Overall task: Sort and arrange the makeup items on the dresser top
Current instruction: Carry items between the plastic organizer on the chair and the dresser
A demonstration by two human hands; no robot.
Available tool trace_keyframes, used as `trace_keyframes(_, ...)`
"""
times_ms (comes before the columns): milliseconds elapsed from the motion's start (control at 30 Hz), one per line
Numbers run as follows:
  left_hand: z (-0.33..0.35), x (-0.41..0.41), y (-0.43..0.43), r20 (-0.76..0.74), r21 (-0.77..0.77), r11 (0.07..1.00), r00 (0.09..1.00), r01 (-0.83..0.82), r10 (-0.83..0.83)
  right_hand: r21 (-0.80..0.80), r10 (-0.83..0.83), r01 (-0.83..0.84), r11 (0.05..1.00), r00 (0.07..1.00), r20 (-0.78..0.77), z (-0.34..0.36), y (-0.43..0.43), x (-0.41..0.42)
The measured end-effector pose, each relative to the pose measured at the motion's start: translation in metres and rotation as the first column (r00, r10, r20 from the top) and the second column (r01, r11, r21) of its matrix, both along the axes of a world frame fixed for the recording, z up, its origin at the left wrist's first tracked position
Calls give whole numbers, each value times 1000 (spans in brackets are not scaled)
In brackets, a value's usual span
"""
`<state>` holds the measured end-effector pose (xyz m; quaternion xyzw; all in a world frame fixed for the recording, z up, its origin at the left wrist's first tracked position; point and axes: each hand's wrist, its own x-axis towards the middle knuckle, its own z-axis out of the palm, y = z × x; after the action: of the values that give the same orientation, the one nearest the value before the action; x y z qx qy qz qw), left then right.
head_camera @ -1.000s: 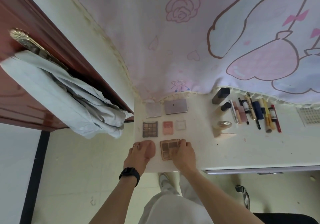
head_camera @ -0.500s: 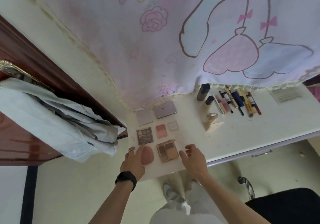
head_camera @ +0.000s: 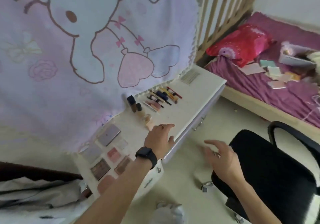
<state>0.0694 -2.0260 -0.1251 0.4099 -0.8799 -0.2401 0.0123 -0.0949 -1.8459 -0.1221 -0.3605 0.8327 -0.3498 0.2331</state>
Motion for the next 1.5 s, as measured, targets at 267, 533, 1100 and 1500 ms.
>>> trace_keyframes(267, 62, -187, 193, -186, -111, 846, 825, 522, -534, -161, -447, 417, 895, 833, -326, 73, 238, -73)
trace_keyframes(533, 131, -293, 466, -245, -314, 466, 404, 827, -881, -230, -758, 781, 581, 416, -502, 136, 524, -74)
trace_keyframes(1100, 218, -404, 998, -340, -353, -127, -254, 927, -905, -339, -843, 937, -83, -247, -478, 197, 956, -35)
trace_keyframes(1500, 233, -511, 1297, -280, -365, -395, -504, 843, -817, -276, -824, 923, -269, -368, -430, 224, 1206, -107)
